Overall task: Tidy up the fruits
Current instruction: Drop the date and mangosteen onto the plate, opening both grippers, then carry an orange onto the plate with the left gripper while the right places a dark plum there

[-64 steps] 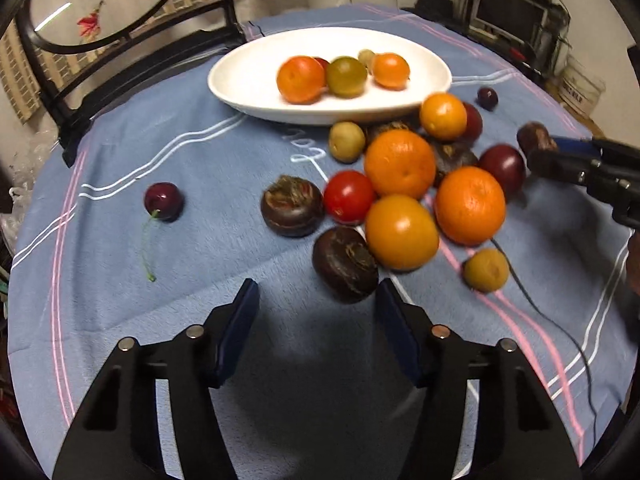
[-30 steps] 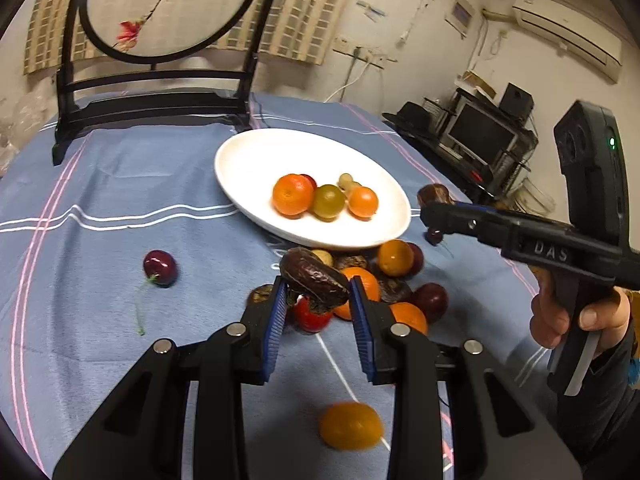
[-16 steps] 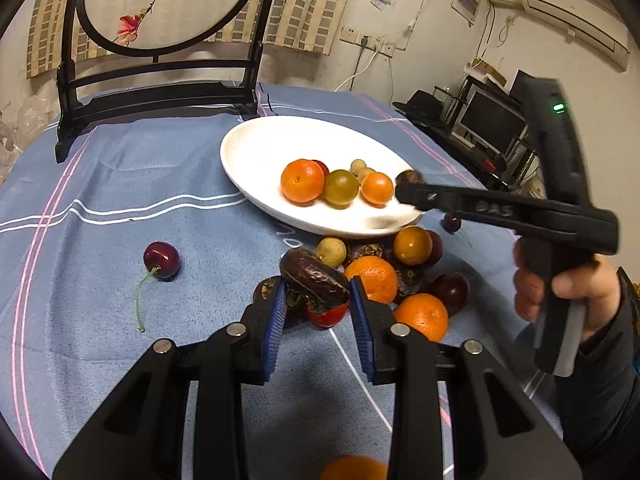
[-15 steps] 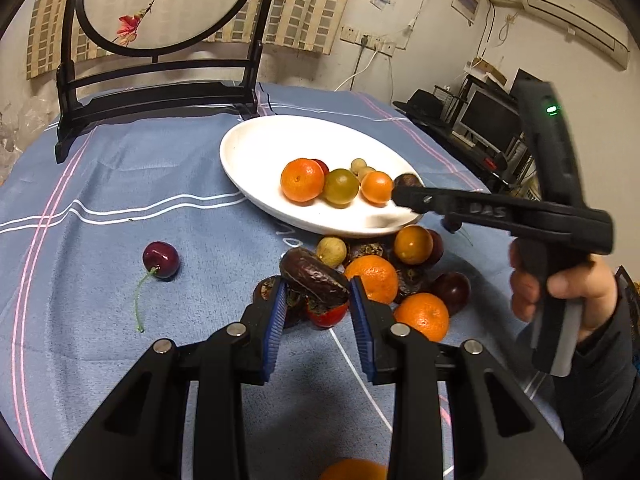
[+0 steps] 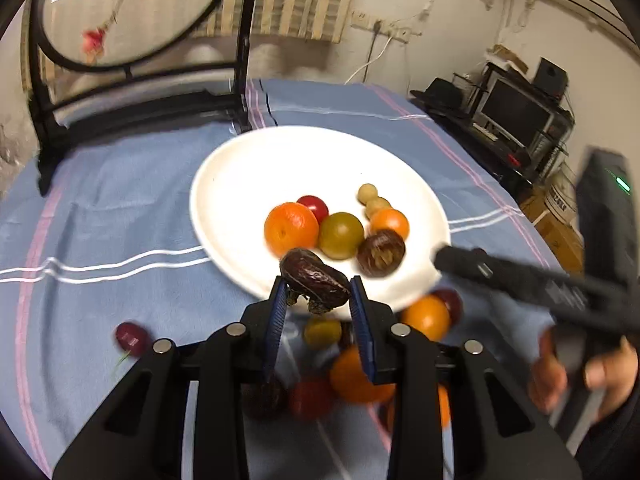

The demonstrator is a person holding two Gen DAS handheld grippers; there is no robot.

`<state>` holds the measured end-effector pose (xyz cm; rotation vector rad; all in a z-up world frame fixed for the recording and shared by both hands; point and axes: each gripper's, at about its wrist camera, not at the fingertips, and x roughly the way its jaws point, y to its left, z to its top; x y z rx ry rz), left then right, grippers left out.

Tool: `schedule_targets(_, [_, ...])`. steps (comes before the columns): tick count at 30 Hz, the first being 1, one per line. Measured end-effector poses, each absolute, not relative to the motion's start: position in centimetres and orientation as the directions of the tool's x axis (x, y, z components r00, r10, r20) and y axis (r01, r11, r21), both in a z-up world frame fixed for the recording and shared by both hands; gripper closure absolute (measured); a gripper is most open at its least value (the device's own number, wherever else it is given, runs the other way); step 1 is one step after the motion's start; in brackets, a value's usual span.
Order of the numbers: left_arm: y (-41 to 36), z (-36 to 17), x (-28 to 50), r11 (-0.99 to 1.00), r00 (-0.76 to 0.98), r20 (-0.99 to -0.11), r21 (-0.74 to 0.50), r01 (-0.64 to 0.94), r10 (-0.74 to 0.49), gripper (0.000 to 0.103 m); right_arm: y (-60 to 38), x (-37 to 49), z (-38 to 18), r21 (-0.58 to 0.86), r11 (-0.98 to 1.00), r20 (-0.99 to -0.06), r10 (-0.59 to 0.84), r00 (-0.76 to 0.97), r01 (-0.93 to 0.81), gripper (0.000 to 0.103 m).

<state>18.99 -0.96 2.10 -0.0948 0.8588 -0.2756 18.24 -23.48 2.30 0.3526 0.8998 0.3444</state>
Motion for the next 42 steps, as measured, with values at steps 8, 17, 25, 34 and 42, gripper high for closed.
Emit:
schedule_targets(8, [0.6,2.0,19.7,0.958,0.662,-0.701,-0.272,0.095,-0.265,0.024,-23.7,18.1,2.4,0.449,0.881,-0.692,0.449,0.565,-0.15,0.034])
schedule_targets(17, [2.6,2.1,14.5,0.955,0.672,-0.694,-0.286,0.074,-0.26,0.021,-23.6,17.8,2.5,0.423,0.893,-0.695,0.429,0.577,-0.154,0.027])
schedule_targets(25, [2.0,1.4,7.3,0.968,0.65,-0.722,-0.23,0.098,-0.237,0.021,-23.7,17.2,3.0,0.39,0.906,-0.692,0.404,0.598,-0.161,0.026])
schedule_targets(34, [-0.2,-1.7,2.8,0.978,0.565,-0.798,-0.167,0.124,-0.208,0.046,-23.4,16.0,3.7,0.366,0.908,-0.684,0.411,0.602,-0.204,0.026])
schedule_targets(42, [-0.8,-1.7,3.4,0.988,0.563,-0.813,-0.098,0.121,-0.149,0.062,-22.9,14.9,3.3,0.275,0.93,-0.734,0.368,0.57,-0.246,0.025])
